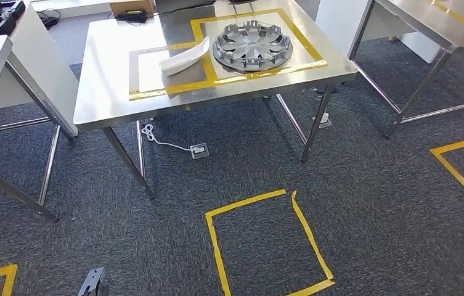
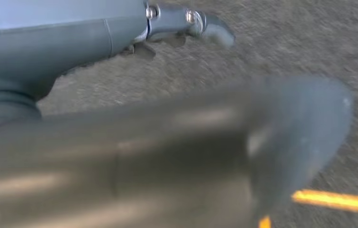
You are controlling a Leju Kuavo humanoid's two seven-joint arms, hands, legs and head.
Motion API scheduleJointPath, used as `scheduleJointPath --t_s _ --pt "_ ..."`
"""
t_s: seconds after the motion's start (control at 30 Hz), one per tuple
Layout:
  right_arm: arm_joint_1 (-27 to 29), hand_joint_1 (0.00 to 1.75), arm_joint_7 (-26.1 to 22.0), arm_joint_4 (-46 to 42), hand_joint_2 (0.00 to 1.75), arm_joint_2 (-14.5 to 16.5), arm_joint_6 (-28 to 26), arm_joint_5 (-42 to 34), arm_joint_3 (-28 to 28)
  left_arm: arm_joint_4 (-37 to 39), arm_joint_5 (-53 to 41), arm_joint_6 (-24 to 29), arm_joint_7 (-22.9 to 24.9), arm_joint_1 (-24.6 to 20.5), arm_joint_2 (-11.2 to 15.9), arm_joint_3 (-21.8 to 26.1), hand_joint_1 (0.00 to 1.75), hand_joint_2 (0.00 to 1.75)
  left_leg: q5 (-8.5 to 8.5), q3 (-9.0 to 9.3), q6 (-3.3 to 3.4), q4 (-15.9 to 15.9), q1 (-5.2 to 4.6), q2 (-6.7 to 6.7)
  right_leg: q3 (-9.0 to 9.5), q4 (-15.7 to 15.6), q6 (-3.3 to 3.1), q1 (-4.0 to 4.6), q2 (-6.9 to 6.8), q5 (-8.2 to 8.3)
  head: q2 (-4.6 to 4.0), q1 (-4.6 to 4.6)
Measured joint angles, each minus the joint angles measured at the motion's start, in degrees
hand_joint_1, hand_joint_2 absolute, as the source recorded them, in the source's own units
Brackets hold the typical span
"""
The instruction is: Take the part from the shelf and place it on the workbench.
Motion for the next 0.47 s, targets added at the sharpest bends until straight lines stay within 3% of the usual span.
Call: scheduleJointPath --t_s 0.03,0.17,0.27,0.37,0.43,0.47 --pt "-0.06 0.00 0.02 0.00 0.00 0.00 -0.01 0.01 -0.05 0.30 0.10 0.02 0.99 0.22 -0.07 0.39 0.00 1.75 0.24 -0.03 -0.22 -0.15 0.02 -0.15 -0.06 0.02 -0.14 0.03 -0.16 0.09 0.00 -0.01" --pt "-0.32 0.00 0.93 0.00 1.75 0.00 -0.05 -0.07 -0.25 1.59 1.15 1.02 9.62 1.94 -0.82 2.07 0.00 1.75 0.74 -0.05 -0.74 -0.39 0.08 -0.34 -0.14 0.08 -0.47 0.11 -0.40 0.31 0.00 0.01" --pt "-0.37 0.00 3.35 -0.01 1.75 -0.01 -0.54 -0.58 -0.50 2.03 1.24 1.51 13.23 4.28 -2.17 2.82 0.00 1.75 0.84 -0.12 -0.85 -0.38 0.12 -0.35 -0.25 0.08 -0.49 0.13 -0.41 0.35 0.00 0.01" --pt "-0.17 0.00 5.02 -0.34 1.75 -0.15 -1.44 -2.71 0.57 1.94 0.75 0.87 12.59 6.03 -3.17 2.97 0.00 1.75 0.88 -0.22 -0.85 -0.36 0.12 -0.44 -0.27 0.08 -0.45 0.12 -0.49 0.38 0.00 0.02" --pt "0.21 0.00 4.73 -0.87 0.87 -0.33 -1.81 -5.04 2.59 1.65 0.44 0.15 11.48 7.01 -3.45 3.05 0.00 1.75 0.87 -0.24 -0.84 -0.33 0.11 -0.44 -0.29 0.08 -0.39 0.11 -0.48 0.42 0.00 0.01" --pt "0.32 0.00 4.57 -1.01 0.58 -0.37 -1.88 -5.66 3.16 1.56 0.37 -0.05 11.18 7.24 -3.50 3.07 0.00 1.75 0.87 -0.25 -0.84 -0.32 0.11 -0.43 -0.30 0.08 -0.37 0.10 -0.47 0.43 0.00 0.01"
